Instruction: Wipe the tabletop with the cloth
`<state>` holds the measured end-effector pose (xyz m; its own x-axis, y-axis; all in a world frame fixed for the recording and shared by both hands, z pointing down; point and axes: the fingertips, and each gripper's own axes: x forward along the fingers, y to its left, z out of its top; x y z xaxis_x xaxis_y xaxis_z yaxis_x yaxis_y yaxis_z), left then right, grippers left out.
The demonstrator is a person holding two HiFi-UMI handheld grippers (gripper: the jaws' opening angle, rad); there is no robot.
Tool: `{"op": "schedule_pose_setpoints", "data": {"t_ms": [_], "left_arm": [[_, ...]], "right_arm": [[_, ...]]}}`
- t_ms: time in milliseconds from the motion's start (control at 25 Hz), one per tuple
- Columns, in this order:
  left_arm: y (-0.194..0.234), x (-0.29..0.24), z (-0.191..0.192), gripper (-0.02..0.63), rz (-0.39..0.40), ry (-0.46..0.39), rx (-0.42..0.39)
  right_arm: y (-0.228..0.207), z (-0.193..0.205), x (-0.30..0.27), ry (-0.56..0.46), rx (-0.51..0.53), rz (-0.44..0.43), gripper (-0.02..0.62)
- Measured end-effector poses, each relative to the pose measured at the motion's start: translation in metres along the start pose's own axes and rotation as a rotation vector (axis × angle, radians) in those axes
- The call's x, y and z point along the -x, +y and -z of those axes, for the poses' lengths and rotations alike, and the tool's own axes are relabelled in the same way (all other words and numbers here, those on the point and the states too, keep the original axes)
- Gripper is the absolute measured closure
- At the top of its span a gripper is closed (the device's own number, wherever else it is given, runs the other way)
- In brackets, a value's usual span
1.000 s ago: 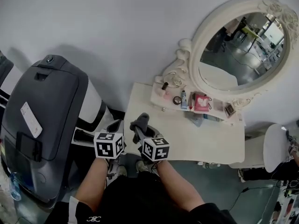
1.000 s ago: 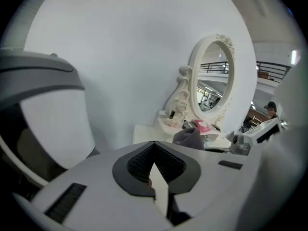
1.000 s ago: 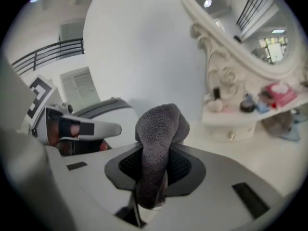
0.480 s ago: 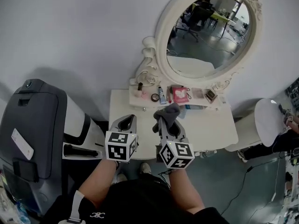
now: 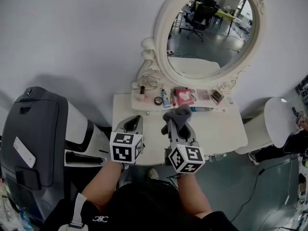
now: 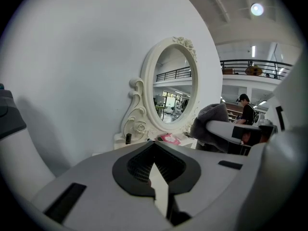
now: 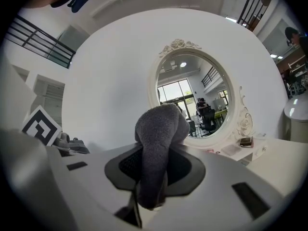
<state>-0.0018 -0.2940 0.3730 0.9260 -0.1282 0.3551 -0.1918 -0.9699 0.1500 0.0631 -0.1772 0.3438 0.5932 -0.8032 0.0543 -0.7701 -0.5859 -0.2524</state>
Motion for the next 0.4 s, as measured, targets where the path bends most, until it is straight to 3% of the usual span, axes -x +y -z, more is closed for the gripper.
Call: {"op": "schedule_pose_setpoints", "data": {"t_ms": [400], "left_arm": [[-0.012,-0.016,-0.014,0.606,0.002,-0.016,-0.026]], "right_arm": [[-0.014,-0.012,-0.008,-0.018,0.012,-0.006,0.502]]}}
